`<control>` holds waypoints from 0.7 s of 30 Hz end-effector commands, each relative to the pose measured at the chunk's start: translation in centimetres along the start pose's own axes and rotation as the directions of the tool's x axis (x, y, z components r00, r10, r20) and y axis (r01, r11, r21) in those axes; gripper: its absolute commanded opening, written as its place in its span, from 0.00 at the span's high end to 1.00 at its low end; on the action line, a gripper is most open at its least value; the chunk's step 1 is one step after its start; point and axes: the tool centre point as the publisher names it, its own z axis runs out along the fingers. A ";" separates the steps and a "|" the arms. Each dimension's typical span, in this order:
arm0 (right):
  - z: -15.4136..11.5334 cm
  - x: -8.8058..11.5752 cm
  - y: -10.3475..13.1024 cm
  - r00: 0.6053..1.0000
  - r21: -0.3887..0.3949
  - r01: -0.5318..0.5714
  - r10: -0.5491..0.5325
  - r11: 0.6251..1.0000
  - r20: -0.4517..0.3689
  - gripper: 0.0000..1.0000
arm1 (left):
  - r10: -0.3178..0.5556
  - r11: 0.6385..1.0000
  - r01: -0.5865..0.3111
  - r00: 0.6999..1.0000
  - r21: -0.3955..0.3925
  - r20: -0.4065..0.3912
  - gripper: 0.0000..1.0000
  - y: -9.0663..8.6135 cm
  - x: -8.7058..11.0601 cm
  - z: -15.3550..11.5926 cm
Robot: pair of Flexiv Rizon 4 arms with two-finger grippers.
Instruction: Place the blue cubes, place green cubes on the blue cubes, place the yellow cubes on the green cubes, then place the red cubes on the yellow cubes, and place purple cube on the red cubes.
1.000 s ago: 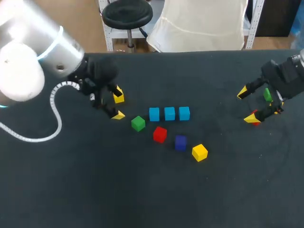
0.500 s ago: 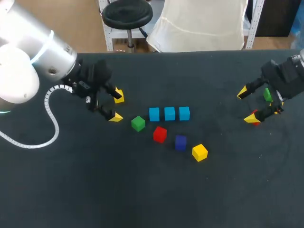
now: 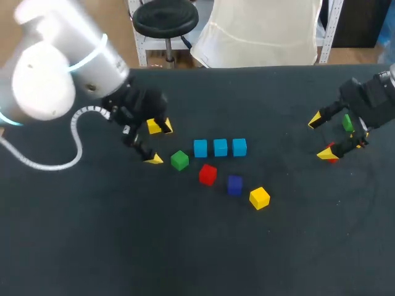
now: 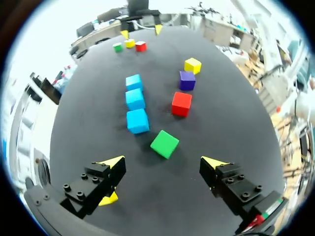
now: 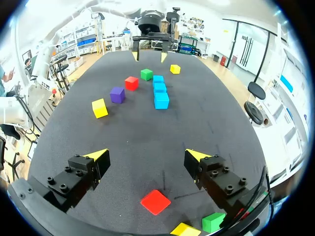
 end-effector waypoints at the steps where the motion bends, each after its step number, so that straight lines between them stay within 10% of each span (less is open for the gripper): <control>1: 0.0 0.1 -0.1 1.000 -0.001 0.001 -0.001 1.000 0.003 0.00 | 0.129 0.980 -0.094 0.972 0.174 -0.197 0.00 2.7 -1.0 1.2; 21: 0.0 0.1 -0.1 1.000 -0.001 0.001 -0.001 1.000 0.003 0.00 | 0.333 0.932 -0.280 0.912 0.230 -0.238 0.00 2.6 0.5 2.4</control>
